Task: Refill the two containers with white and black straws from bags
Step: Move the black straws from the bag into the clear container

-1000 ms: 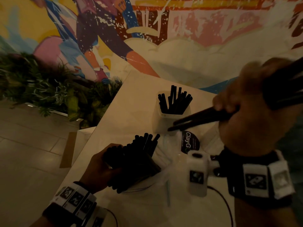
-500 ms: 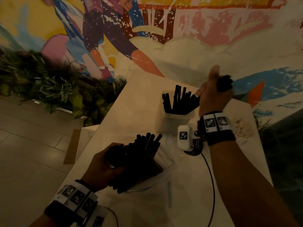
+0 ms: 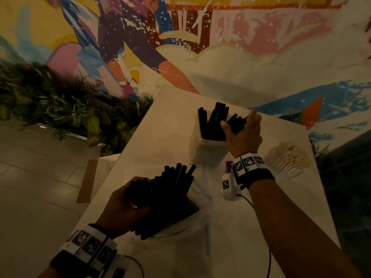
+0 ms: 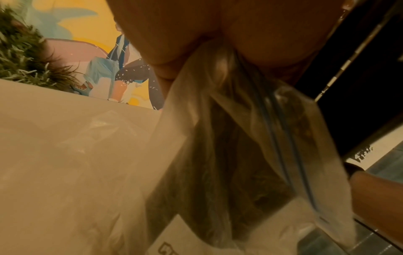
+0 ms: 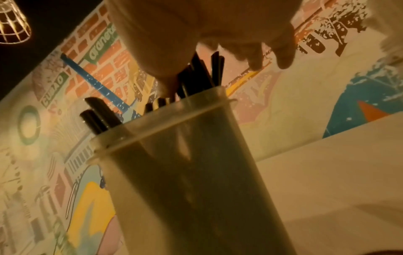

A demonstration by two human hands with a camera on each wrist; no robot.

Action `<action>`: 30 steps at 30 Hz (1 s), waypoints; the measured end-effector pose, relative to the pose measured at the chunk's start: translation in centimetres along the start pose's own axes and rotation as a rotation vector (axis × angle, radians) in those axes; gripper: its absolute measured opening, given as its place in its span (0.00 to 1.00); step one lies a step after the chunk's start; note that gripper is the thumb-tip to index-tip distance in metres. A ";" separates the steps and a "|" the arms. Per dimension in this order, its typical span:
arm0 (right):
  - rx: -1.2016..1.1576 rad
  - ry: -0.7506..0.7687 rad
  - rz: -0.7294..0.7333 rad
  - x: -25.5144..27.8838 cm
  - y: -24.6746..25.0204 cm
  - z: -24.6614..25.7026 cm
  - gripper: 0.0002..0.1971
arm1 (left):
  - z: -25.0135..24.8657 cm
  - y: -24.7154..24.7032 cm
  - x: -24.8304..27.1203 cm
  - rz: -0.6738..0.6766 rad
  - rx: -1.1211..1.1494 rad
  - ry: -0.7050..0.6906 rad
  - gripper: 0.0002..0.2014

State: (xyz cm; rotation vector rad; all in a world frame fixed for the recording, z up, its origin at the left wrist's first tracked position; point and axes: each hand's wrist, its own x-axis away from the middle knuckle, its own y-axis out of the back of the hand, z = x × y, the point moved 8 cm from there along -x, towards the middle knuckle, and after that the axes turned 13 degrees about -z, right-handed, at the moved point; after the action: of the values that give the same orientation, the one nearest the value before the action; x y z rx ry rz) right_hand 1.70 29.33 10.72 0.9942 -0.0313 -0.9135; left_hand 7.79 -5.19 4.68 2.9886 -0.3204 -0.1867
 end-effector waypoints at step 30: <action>-0.611 0.077 0.705 15.4 3.3 4.0 0.58 | 0.0 -0.3 -0.9 0.013 -0.039 -0.017 0.21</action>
State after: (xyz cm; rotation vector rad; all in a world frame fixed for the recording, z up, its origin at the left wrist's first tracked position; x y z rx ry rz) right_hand 12.10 16.85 9.78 0.3860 -0.0318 -0.2008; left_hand 6.98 -4.69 4.78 2.9474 -0.3334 -0.2144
